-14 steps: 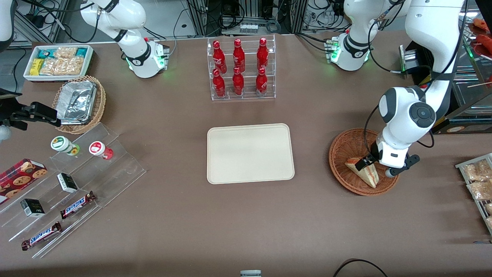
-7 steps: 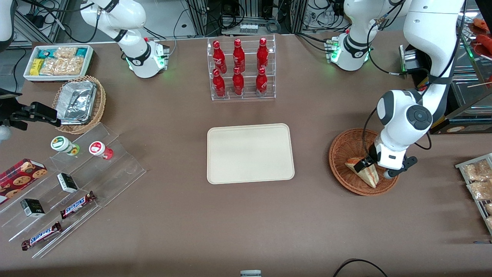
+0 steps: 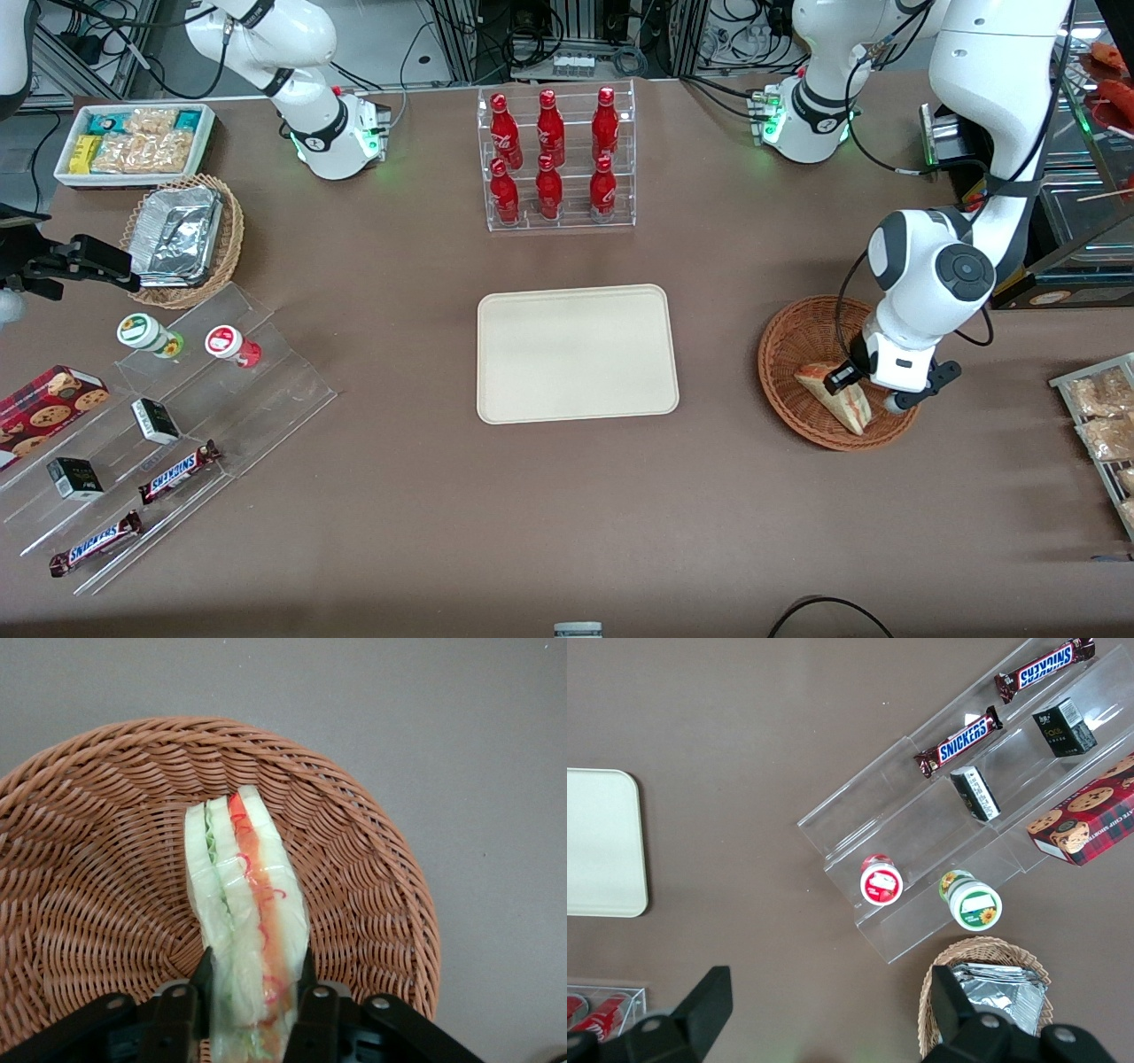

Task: Place sandwich from basket to tray
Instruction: 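Lower the open left gripper around the wrapped sandwich and close it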

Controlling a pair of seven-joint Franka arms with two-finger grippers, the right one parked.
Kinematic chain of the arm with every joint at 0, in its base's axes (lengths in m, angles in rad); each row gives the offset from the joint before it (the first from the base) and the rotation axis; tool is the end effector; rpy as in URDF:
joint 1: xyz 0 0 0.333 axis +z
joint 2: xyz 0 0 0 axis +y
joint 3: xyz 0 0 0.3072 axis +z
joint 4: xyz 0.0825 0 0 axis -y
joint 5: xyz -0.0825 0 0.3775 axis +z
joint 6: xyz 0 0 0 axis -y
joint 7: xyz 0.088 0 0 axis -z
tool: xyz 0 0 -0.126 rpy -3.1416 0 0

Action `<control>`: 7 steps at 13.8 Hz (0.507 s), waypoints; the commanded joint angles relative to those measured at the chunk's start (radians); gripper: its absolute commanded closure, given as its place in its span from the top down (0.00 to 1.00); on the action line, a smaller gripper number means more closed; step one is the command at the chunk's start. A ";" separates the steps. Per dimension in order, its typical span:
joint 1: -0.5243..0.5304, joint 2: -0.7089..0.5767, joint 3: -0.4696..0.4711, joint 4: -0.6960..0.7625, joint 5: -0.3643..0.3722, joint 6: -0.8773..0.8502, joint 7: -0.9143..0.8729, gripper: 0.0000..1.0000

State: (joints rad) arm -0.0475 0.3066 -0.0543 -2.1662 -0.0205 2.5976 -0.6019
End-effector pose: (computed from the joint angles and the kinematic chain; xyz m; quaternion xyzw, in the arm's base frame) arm 0.5703 -0.0581 0.2421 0.9643 0.2568 0.0539 0.0346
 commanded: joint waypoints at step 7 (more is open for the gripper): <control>-0.055 -0.092 -0.019 0.263 0.068 -0.472 -0.016 0.00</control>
State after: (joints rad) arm -0.0603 0.2223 -0.0659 -2.0111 0.0122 2.2718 -0.6009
